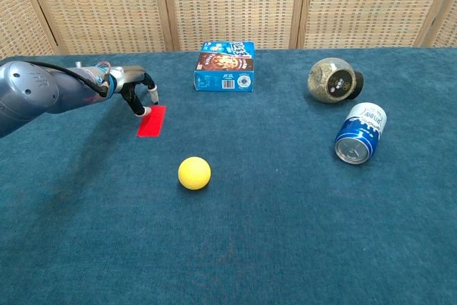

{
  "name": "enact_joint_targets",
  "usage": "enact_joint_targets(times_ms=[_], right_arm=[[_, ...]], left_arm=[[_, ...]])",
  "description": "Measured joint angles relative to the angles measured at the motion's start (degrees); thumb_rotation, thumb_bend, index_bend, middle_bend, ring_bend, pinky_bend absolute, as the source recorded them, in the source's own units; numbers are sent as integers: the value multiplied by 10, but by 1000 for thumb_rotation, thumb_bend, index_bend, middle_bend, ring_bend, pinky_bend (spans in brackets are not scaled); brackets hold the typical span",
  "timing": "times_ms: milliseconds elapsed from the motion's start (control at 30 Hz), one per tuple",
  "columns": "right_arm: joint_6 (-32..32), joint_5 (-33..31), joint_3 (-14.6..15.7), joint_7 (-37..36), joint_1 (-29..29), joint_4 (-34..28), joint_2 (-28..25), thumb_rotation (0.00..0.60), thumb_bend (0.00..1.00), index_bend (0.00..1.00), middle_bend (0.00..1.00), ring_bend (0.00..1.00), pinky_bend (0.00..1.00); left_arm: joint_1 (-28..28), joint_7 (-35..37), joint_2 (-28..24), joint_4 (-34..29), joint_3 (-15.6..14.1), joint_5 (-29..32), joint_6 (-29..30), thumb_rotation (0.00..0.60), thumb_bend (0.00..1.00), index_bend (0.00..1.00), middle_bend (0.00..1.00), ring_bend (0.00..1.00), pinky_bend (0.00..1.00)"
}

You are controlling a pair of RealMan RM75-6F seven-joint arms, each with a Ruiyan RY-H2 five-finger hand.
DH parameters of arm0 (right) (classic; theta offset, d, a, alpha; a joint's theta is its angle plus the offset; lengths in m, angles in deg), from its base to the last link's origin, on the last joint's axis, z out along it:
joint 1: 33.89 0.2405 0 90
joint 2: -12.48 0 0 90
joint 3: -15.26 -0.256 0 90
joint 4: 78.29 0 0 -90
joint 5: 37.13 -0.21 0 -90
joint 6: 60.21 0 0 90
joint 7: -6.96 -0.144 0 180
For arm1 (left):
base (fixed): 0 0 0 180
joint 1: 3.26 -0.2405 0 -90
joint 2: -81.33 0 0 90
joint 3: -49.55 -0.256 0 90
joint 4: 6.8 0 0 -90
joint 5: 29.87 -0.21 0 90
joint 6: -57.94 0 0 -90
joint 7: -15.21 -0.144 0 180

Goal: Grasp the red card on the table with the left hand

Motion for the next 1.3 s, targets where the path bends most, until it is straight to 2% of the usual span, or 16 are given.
enact_joint_targets(times_ms=[267, 700, 1000, 1300], right_arm=[[-1, -1, -1, -5, -1, -1, -3, 600, 0, 52, 0, 0, 0], [-1, 2, 1, -8, -2, -6, -6, 600, 0, 55, 0, 0, 0], [-4, 6, 1, -19, -3, -7, -9, 600, 0, 75, 0, 0, 0], [-4, 6, 0, -27, -3, -5, -11, 600, 0, 87, 0, 0, 0]], left_arm=[[-1, -13, -5, -4, 2, 21, 1, 600, 463, 446, 0, 0, 0], [-7, -27, -14, -25, -1, 40, 15, 600, 460, 428, 0, 0, 0], [-1, -31, 5, 5, 2, 45, 19, 600, 445, 441, 0, 0, 0], [5, -27, 25, 33, 9, 36, 12, 600, 420, 507, 0, 0, 0]])
